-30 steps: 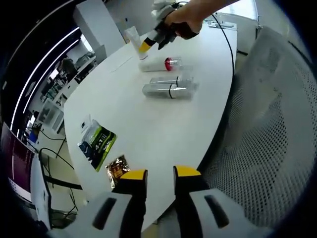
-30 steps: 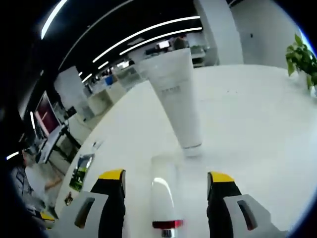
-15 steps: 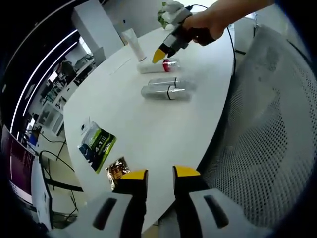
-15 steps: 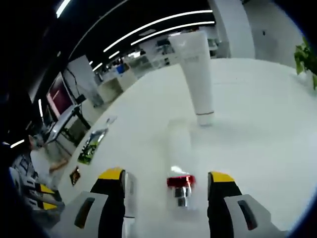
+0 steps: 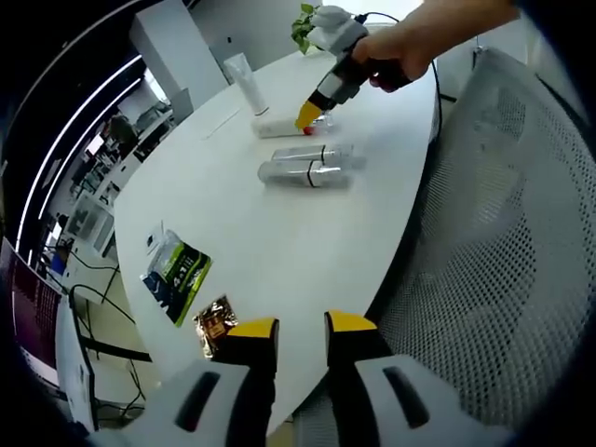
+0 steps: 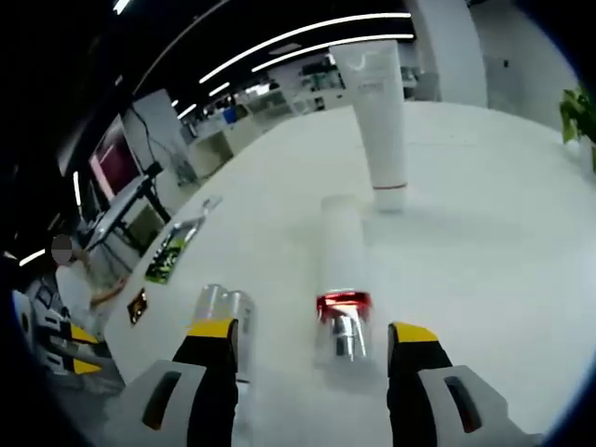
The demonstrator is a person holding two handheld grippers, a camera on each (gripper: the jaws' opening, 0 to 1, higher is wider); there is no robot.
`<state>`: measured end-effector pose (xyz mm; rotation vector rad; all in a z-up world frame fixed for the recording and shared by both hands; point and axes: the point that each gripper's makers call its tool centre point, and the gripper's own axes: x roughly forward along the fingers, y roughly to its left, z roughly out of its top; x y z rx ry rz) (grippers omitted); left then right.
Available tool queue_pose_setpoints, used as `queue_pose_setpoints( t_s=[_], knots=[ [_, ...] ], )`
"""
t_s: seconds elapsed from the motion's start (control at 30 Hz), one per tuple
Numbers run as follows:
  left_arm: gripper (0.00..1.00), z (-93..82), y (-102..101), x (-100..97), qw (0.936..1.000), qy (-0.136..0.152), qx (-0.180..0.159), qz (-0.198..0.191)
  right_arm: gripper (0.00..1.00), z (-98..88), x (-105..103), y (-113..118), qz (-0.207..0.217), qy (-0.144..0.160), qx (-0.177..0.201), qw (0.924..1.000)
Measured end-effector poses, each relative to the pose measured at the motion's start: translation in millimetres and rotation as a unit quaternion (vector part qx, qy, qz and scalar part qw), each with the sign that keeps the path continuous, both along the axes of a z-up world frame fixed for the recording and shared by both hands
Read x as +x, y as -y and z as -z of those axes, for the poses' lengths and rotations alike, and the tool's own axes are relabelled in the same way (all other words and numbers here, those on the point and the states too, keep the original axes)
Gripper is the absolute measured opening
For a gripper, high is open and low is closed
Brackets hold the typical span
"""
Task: Arrange the skincare products in the storage area until every visible bottle or jar stands upright without overlapping.
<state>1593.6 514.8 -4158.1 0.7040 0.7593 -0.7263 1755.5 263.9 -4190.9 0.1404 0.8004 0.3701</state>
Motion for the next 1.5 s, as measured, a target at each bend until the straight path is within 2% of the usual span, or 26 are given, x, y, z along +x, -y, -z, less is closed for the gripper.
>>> queue_pose_setpoints(
  t_s=[0.1, 0.3, 0.4, 0.47, 0.57, 0.7, 0.8, 1.0, 1.07, 1.17, 1.3, 1.37, 1.5],
  knots=[
    [0.15, 1.4, 0, -0.5, 1.0, -0.002, 0.001, 0.001, 0.59, 1.2, 6, 3, -0.008, -0.001, -0.027, 0.9996],
    [0.15, 2.0, -1, -0.1, 1.0, -0.004, 0.003, -0.002, 0.57, 3.3, 29, -4, -0.043, 0.006, -0.061, 0.9972],
    [0.15, 2.5, -1, -0.2, 1.0, -0.005, 0.003, -0.003, 0.49, 9.9, 38, -2, -0.074, 0.001, -0.108, 0.9913],
    [0.15, 2.2, -1, 0.1, 1.0, -0.005, 0.002, -0.004, 0.4, 12.6, 45, -4, -0.081, 0.0, -0.112, 0.9904],
    [0.15, 2.6, -1, -0.2, 1.0, -0.007, 0.001, -0.003, 0.45, 15.2, 54, -5, -0.081, -0.006, -0.117, 0.9898],
    [0.15, 3.3, -1, -1.0, 0.9999, -0.009, 0.003, -0.003, 0.35, 23.5, 57, 0, -0.093, -0.03, -0.146, 0.9844],
    [0.15, 3.6, -2, -1.3, 0.9999, -0.01, 0.003, -0.004, 0.35, 27.7, 59, -3, -0.088, -0.04, -0.138, 0.9857],
    [0.14, 3.8, -2, -1.6, 0.9999, -0.011, 0.006, -0.004, 0.32, 27.4, 57, -2, -0.105, -0.034, -0.153, 0.9821],
    [0.14, 3.6, -3, -1.5, 0.9999, -0.01, 0.007, -0.004, 0.29, 27.9, 56, 0, -0.132, -0.042, -0.168, 0.9759],
    [0.14, 3.5, -2, -1.7, 0.9999, -0.009, 0.007, -0.004, 0.27, 28.3, 58, 0, -0.135, -0.049, -0.173, 0.9745],
    [0.14, 3.7, -2, -2.3, 0.9999, -0.01, 0.01, 0.0, 0.26, 26.1, 58, -2, -0.124, -0.079, -0.134, 0.98],
    [0.14, 2.7, -3, -1.0, 0.9999, -0.008, 0.008, -0.002, 0.26, 24.1, 62, -4, -0.099, -0.085, -0.093, 0.987],
    [0.14, 1.7, -4, 1.0, 0.9999, -0.004, 0.009, -0.005, 0.26, 23.5, 60, -9, -0.062, -0.11, -0.025, 0.9916]
  ],
)
